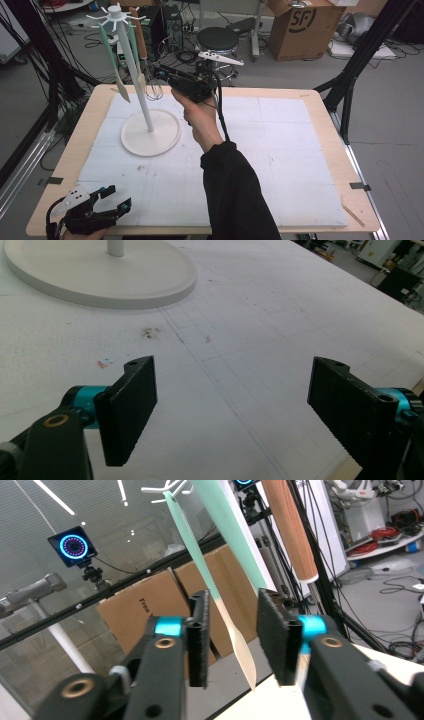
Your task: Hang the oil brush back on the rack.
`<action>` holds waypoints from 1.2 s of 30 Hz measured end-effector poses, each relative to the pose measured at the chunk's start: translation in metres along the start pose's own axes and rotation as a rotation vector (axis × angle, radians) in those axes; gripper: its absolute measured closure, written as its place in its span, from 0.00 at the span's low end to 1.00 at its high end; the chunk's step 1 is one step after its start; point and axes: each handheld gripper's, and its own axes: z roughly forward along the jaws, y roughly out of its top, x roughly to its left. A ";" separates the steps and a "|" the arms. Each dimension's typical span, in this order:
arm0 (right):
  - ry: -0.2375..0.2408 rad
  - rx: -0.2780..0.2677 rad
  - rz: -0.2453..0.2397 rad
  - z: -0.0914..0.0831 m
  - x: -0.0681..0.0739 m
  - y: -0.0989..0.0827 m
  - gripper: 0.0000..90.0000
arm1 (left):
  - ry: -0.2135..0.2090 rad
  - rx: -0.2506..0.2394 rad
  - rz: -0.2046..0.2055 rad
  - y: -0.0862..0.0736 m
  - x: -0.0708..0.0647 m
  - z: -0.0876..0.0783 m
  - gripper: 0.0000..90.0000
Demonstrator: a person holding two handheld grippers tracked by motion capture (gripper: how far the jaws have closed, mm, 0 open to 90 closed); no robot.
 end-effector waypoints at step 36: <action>-0.145 0.155 -0.003 -0.117 -0.011 -0.099 0.31 | -0.024 -0.017 -0.029 0.002 0.000 0.006 0.19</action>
